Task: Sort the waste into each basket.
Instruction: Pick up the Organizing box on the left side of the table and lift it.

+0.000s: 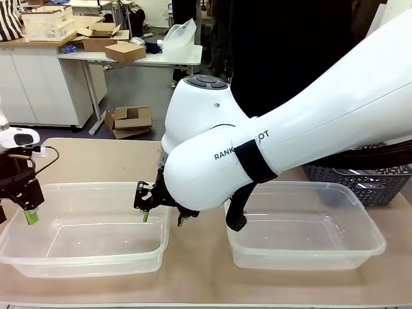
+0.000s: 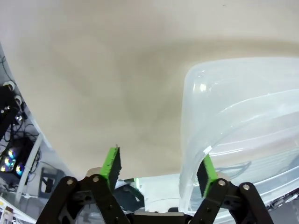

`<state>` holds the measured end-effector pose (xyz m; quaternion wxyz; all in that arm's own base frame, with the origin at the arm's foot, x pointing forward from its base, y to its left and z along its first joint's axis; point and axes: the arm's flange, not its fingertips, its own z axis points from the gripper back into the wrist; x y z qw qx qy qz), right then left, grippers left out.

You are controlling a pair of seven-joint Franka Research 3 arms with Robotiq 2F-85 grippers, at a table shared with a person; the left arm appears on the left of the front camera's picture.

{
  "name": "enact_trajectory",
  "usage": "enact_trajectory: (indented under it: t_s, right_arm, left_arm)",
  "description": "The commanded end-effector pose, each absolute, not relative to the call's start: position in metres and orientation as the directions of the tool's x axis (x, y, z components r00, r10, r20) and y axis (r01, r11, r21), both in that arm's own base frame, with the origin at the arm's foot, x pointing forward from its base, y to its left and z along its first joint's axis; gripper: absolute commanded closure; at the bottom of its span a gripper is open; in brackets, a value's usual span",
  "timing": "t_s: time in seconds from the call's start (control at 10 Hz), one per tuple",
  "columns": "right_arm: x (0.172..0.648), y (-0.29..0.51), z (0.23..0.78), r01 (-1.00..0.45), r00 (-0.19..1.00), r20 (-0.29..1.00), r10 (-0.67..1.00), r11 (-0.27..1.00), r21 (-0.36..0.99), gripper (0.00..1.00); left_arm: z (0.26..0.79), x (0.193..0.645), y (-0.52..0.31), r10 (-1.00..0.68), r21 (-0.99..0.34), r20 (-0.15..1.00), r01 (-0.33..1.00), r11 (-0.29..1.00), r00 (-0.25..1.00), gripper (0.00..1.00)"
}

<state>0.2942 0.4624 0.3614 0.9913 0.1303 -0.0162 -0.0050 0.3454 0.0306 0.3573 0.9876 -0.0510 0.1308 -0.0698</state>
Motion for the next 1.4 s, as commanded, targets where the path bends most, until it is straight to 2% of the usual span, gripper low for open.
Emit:
enact_trajectory:
  t_s: [0.0, 0.1, 0.2, 0.3, 0.4, 0.5, 1.1, 1.2, 1.3]
  right_arm:
    - [0.293, 0.472, 0.361, 0.041, 0.998, 0.042, -0.051, 0.976, 0.216, 1.00]
    - [0.293, 0.473, 0.360, 0.038, 0.998, 0.042, -0.048, 0.977, 0.211, 1.00]
    - [0.293, 0.473, 0.359, 0.037, 0.998, 0.043, -0.047, 0.977, 0.208, 1.00]
    - [0.293, 0.474, 0.357, 0.027, 0.999, 0.022, -0.032, 0.976, 0.218, 0.87]
    - [0.293, 0.473, 0.356, 0.028, 0.999, 0.015, -0.032, 0.976, 0.218, 0.97]
    - [0.292, 0.473, 0.357, 0.031, 0.999, 0.016, -0.036, 0.976, 0.215, 1.00]
    - [0.296, 0.458, 0.361, 0.054, 0.999, -0.013, -0.053, 0.978, 0.201, 1.00]
    - [0.299, 0.450, 0.366, 0.047, 0.999, -0.033, -0.041, 0.975, 0.216, 1.00]
    - [0.305, 0.432, 0.381, 0.064, 0.996, -0.075, -0.049, 0.973, 0.223, 1.00]
  left_arm:
    - [0.308, 0.247, 0.022, -0.166, -0.103, -0.209, 0.147, 0.984, 0.964, 1.00]
    - [0.308, 0.248, 0.023, -0.157, -0.106, -0.205, 0.137, 0.985, 0.966, 0.65]
    - [0.308, 0.248, 0.024, -0.146, -0.100, -0.190, 0.128, 0.987, 0.971, 1.00]
    - [0.309, 0.249, 0.024, -0.146, -0.105, -0.183, 0.128, 0.986, 0.972, 1.00]
    - [0.308, 0.249, 0.024, -0.144, -0.102, -0.176, 0.128, 0.987, 0.974, 1.00]
    - [0.308, 0.249, 0.024, -0.141, -0.103, -0.174, 0.125, 0.987, 0.975, 1.00]
    - [0.325, 0.257, 0.024, -0.087, -0.107, -0.154, 0.071, 0.992, 0.984, 1.00]
    - [0.335, 0.258, 0.021, -0.034, -0.042, -0.132, 0.029, 0.999, 0.991, 1.00]
    - [0.364, 0.260, 0.016, 0.008, -0.079, -0.146, -0.020, 0.997, 0.989, 1.00]
